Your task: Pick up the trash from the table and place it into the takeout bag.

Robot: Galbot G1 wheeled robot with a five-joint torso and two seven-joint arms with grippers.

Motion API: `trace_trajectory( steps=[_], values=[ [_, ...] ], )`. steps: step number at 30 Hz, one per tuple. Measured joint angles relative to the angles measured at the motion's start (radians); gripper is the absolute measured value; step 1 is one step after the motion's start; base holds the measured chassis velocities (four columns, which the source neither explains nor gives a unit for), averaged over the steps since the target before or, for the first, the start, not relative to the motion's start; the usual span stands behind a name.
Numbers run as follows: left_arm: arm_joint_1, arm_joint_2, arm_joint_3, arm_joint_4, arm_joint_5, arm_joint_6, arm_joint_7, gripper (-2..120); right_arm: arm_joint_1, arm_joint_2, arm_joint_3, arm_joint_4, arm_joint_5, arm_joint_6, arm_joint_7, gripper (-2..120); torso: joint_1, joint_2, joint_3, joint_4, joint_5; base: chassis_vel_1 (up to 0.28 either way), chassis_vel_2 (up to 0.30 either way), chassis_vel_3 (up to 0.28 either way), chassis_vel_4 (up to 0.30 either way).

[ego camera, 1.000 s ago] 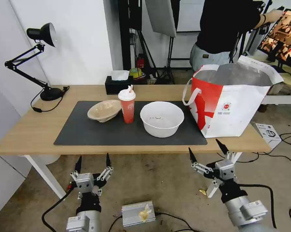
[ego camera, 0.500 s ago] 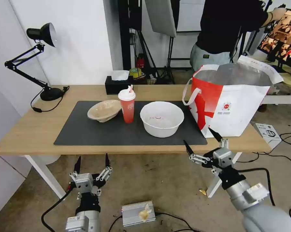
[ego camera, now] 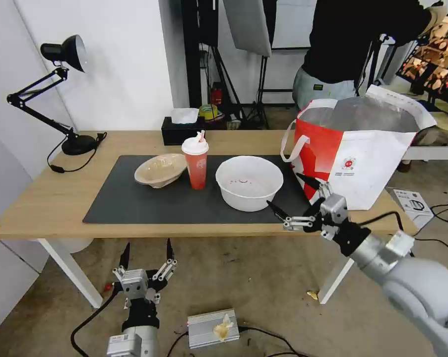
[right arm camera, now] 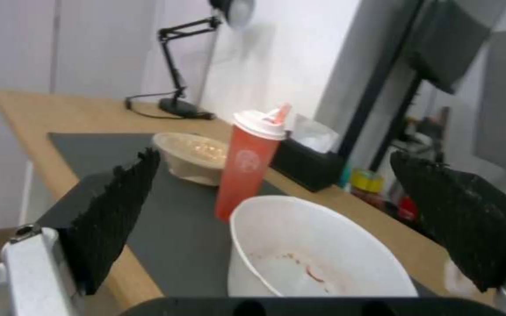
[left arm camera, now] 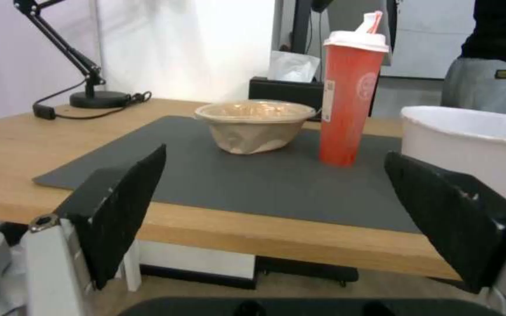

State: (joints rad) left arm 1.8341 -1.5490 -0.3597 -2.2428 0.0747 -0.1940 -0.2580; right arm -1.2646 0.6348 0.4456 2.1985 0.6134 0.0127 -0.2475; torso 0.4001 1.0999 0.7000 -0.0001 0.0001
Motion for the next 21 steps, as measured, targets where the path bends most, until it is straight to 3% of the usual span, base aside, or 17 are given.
trace_trajectory(
  steps=[8, 11, 13, 21],
  values=[
    [0.001, -0.01, -0.018, 0.0, 0.006, -0.01, 0.003, 100, 0.294, -0.091, -0.18, -0.121, 0.059, -0.019, -0.119, 100, 0.0, 0.0, 0.0, 0.0002, -0.0001, 0.0, 0.0, 0.0, 0.0],
    [0.003, -0.017, -0.018, -0.004, 0.011, -0.012, 0.004, 100, 0.339, -0.1, -0.212, -0.141, 0.059, -0.019, -0.143, 100, 0.0, 0.0, 0.0, 0.0002, 0.0001, 0.0, 0.0, 0.0, 0.0],
    [0.001, -0.027, -0.019, 0.003, 0.015, -0.019, 0.004, 100, 0.446, -0.114, -0.291, -0.192, 0.073, -0.021, -0.217, 100, 0.0, 0.0, 0.0, 0.0, 0.0, 0.0, 0.0, 0.0, 0.0],
    [-0.001, -0.03, -0.016, 0.023, 0.018, -0.028, 0.005, 100, 0.694, -0.114, -0.464, -0.316, 0.073, -0.025, -0.35, 100, 0.0, 0.0, 0.0, 0.0001, -0.0001, 0.0, 0.0, 0.0, 0.0]
  ],
)
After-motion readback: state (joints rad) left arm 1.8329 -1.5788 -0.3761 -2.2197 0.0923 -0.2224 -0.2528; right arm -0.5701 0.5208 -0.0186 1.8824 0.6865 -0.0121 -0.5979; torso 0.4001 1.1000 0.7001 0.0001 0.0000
